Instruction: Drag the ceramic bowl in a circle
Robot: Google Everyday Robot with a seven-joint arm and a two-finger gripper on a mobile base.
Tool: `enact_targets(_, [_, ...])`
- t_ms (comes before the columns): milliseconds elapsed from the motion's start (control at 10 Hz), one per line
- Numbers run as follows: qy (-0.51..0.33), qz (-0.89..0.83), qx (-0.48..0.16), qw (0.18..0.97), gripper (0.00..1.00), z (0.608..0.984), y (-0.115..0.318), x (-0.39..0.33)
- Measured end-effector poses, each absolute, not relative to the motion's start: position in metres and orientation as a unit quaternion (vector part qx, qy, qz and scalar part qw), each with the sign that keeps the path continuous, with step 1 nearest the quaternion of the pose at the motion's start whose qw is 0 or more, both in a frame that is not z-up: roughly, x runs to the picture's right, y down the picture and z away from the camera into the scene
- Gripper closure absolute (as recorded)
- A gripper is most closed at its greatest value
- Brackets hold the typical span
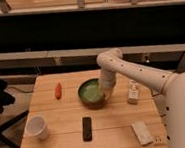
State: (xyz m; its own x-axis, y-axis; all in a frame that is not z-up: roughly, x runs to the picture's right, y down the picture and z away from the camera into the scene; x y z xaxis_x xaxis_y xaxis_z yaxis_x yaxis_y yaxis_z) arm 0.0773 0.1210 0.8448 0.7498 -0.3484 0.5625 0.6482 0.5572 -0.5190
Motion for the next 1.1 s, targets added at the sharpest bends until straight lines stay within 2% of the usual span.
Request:
enact_targets(300, [-0.203, -0.295, -0.381, 0.852, 0.99, 0.846, 0.124, 0.059])
enact_targets(1100, [-0.198, -0.287, -0.41, 0.843, 0.99, 0.844, 0.134, 0.073])
